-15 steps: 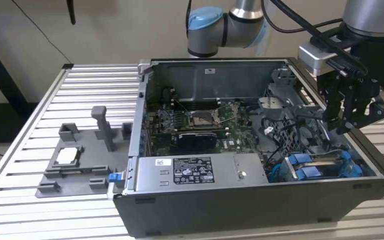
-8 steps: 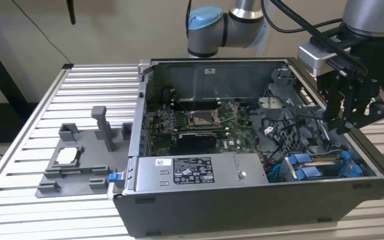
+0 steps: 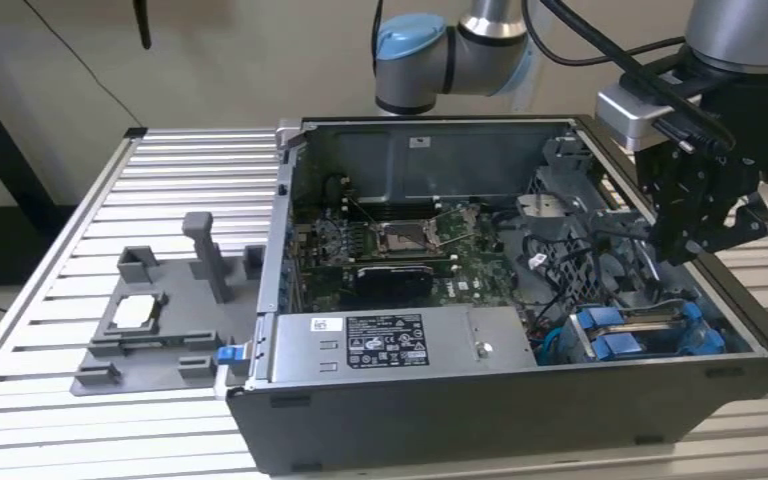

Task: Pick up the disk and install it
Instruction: 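Pick up the disk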

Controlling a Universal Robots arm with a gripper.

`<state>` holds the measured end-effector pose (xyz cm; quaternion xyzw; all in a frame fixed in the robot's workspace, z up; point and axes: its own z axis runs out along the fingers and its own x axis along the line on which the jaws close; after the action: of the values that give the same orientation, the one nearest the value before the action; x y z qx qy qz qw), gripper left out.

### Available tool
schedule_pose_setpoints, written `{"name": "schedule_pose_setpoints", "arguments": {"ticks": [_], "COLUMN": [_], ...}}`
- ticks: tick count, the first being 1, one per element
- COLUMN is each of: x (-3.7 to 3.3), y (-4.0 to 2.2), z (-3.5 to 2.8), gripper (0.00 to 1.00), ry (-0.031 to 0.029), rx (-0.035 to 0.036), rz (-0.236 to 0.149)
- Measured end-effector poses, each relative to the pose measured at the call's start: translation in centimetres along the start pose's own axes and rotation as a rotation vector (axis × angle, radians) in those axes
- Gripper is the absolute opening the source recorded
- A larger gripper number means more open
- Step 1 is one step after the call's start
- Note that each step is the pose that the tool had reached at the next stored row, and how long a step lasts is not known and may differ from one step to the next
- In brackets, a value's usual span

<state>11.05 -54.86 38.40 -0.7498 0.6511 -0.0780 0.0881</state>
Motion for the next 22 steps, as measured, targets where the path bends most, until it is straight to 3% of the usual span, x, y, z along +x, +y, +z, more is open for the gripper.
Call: {"name": "schedule_pose_setpoints", "arguments": {"ticks": [4, 5, 22], "x": [0.0, 0.0, 0.0], "y": [0.0, 0.0, -0.03], "z": [0.0, 0.0, 0.02], "gripper": [0.29, 0.22, 0.19], "ry": [0.0001, 0.0001, 0.002], "rx": [0.0, 0.0, -0.0007], "rz": [0.0, 0.0, -0.001]}}
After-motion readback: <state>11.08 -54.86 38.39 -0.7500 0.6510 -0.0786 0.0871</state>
